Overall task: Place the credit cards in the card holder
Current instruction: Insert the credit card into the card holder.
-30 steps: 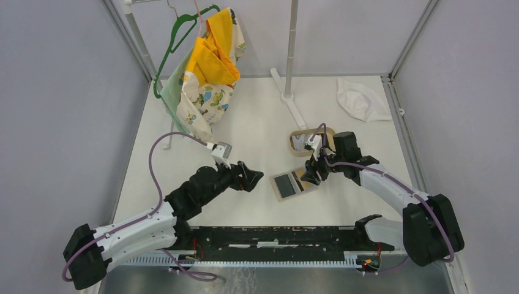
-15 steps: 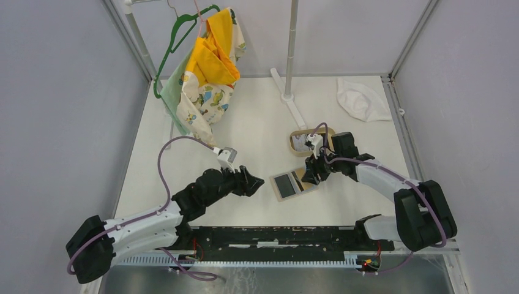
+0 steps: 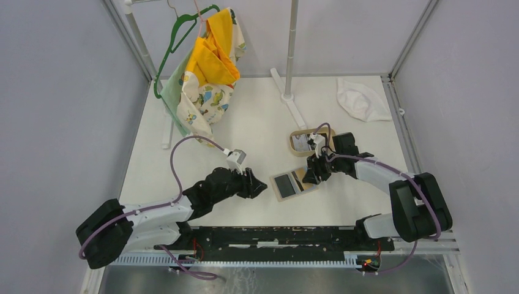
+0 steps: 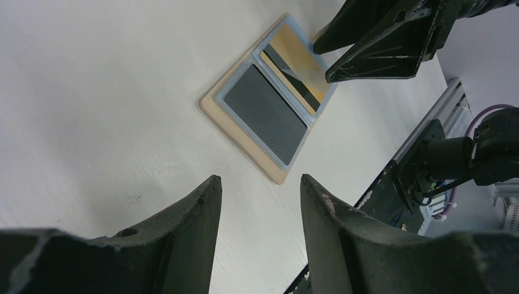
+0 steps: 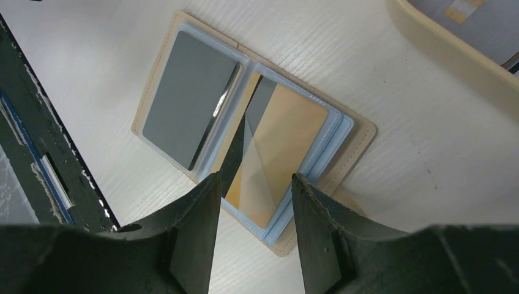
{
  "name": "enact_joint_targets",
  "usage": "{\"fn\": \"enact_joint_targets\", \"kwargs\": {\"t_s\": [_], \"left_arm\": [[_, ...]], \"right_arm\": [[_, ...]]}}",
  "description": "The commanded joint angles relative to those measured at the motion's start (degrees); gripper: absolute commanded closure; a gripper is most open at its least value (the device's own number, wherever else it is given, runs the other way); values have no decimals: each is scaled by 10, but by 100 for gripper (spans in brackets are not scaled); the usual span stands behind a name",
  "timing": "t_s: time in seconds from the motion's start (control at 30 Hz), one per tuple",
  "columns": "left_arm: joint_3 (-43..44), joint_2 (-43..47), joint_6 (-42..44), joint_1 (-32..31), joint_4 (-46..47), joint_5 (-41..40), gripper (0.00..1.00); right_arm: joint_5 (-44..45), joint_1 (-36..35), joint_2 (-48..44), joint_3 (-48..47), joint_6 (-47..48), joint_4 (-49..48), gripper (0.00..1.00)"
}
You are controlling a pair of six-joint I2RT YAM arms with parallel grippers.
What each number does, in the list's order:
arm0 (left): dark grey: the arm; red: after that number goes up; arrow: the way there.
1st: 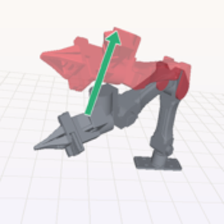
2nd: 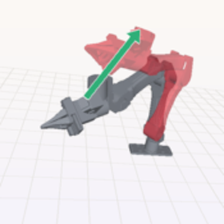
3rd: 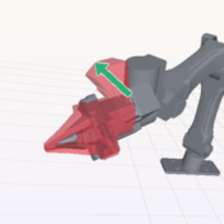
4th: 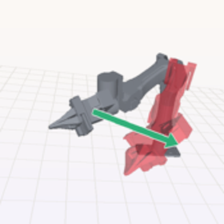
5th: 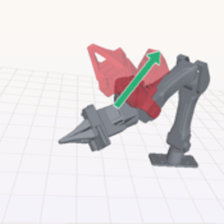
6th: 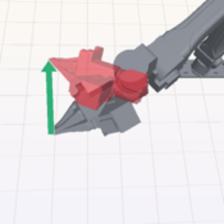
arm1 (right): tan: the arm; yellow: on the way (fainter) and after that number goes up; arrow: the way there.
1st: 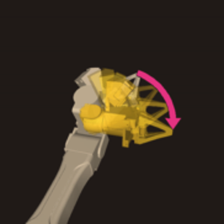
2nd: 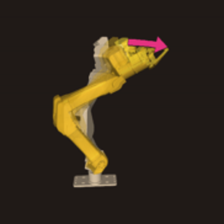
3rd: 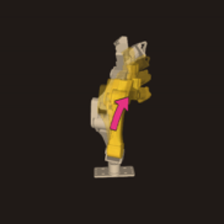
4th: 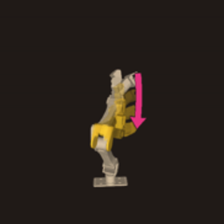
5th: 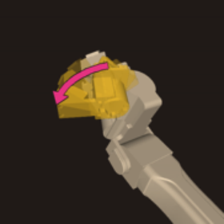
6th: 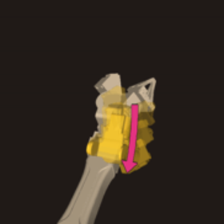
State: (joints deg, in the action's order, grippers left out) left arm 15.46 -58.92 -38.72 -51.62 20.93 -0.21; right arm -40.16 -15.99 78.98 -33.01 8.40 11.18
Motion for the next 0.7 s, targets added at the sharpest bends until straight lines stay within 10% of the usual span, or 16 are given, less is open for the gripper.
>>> {"fn": "enact_joint_targets", "kwargs": {"t_s": [0.0,0.67], "left_arm": [[18,-28,-21,-4,63,29,44],[70,-174,-33,-45,104,23,62]], "right_arm": [[-27,8,8,-12,-26,-20,48],[26,20,8,1,-56,-36,44]]}}
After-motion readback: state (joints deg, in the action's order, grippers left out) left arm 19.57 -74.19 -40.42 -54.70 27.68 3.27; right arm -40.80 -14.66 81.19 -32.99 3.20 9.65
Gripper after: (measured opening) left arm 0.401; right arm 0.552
